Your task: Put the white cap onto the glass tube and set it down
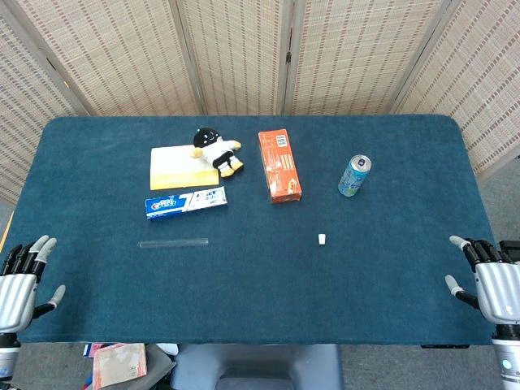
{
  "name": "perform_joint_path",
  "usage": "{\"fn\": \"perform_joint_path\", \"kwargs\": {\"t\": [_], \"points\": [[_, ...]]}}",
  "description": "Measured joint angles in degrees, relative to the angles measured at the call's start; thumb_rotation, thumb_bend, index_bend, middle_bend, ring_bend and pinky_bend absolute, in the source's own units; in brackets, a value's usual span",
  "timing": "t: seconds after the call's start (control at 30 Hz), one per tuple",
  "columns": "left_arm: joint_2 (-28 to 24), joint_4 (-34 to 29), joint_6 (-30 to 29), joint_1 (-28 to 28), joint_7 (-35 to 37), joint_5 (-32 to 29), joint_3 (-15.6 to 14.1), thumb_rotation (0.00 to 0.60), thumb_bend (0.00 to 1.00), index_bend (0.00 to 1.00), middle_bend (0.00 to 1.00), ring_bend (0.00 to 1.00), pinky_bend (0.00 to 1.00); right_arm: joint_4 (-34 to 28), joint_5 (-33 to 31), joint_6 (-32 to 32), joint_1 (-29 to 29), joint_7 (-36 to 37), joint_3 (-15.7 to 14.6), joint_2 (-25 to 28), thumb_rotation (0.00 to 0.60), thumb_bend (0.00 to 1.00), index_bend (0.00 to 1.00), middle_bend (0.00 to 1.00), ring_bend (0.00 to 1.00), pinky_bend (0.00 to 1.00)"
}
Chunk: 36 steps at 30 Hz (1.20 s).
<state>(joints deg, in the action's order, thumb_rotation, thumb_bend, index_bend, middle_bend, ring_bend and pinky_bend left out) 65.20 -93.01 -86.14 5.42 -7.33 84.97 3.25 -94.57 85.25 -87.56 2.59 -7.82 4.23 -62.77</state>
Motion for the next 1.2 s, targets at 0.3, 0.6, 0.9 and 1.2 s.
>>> {"fn": "perform_joint_path", "kwargs": {"t": [0.3,0.6,0.9,1.2], "points": [[0.2,0.5,-0.2,0.0,0.4,0.2,0.0,0.600,0.28,0.08,0.06,0.10,0.07,0.2,0.6,-0.6,-0.1,0.3,0.1,-0.2,0.600,0.25,0.22,0.28,0.22,0.38],[0.3,0.6,0.2,0.4,0.7,0.3,0.2,0.600,0.28,0.08,0.06,0.10,0.07,0.1,1.0,-1.0,-0.1,0.2,0.3,0.0,0.600,0.25,0.22,0.28,0.22,0.38],[0.7,0.5,1.0,1.5,2.1,0.5,0.9,0.600,0.28,0.11,0.11,0.19,0.07,-0.1,1.1,-0.2,0.7,-0.1,0.7,0.5,0.600,0.25,0.22,0.28,0.22,0.38],[0.8,-0.5,5.9,7.4,4.1,2.7,2.9,0.600,0.28,0.22,0.51,0.57,0.49,-0.2,0.6,0.1,1.3,0.0,1.5,1.2,0.600,0.26,0.22,0.28,0.22,0.38]]}}
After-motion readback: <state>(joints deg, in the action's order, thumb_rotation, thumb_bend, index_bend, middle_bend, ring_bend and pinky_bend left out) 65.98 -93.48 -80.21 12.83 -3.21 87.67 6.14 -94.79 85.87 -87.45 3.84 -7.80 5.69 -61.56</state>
